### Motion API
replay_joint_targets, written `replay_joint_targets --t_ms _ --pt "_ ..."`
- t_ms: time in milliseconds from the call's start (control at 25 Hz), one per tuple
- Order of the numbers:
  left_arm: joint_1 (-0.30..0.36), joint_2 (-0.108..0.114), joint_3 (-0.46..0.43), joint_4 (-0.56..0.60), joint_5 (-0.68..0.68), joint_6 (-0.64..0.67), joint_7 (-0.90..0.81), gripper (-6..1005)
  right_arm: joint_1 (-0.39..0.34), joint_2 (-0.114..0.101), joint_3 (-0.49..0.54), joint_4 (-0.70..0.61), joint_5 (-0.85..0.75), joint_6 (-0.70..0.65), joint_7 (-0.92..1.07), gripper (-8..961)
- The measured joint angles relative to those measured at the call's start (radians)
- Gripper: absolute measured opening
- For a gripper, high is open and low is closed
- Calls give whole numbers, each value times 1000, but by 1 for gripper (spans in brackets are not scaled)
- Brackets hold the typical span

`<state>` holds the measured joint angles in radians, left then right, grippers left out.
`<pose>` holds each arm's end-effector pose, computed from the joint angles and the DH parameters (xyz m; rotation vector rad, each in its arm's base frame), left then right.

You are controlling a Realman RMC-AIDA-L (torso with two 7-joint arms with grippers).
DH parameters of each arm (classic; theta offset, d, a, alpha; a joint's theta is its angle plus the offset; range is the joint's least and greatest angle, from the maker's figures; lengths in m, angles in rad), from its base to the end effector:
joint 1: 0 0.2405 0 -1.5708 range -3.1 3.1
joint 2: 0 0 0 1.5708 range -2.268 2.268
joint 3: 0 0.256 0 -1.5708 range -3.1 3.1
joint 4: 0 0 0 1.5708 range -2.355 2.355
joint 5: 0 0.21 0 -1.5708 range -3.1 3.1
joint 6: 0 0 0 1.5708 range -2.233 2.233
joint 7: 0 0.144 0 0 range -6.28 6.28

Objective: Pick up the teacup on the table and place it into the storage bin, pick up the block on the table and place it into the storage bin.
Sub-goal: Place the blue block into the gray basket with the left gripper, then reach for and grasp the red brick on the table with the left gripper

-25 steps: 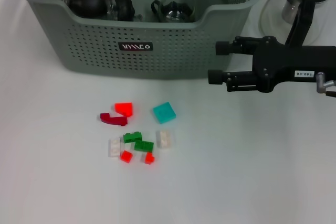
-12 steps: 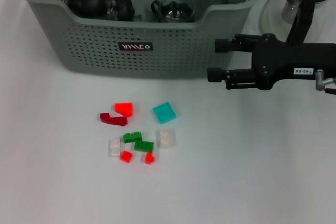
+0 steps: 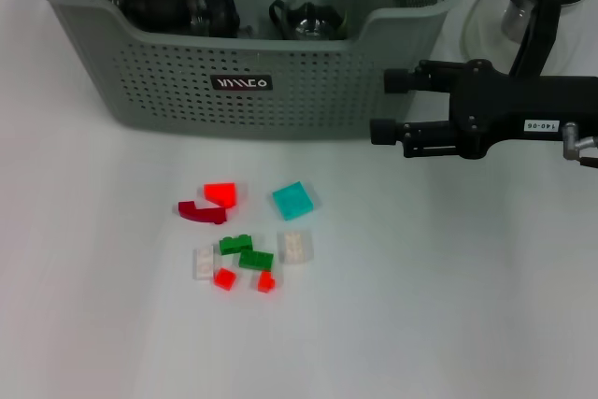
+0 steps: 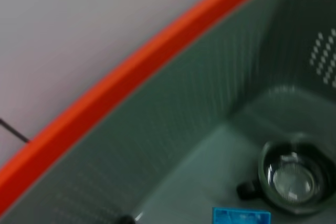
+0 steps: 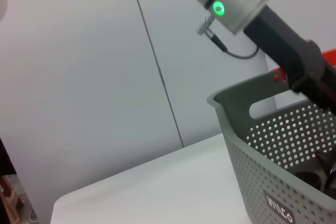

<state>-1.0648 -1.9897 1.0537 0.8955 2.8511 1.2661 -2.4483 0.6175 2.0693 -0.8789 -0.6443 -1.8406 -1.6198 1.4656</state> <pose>-0.1287 0.4793 0.0511 -2.3449 -0.6800 0.4223 0.2052 0.3404 -0.0131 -2.9030 0.5369 0.8504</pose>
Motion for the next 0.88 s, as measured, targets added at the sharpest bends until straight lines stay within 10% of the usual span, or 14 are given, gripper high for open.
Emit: replay_joint_targets --t_ms 440,680,880 --pt "13 -19 55 -64 4 -81 -19 571 1 0 0 0 4 2 -7 851" --pt "86 -45 -186 178 -106 54 36 583 -1 0 0 0 4 3 -8 850" --pt "220 -10 -494 223 -612 245 188 807 -6 0 0 0 7 3 -9 850"
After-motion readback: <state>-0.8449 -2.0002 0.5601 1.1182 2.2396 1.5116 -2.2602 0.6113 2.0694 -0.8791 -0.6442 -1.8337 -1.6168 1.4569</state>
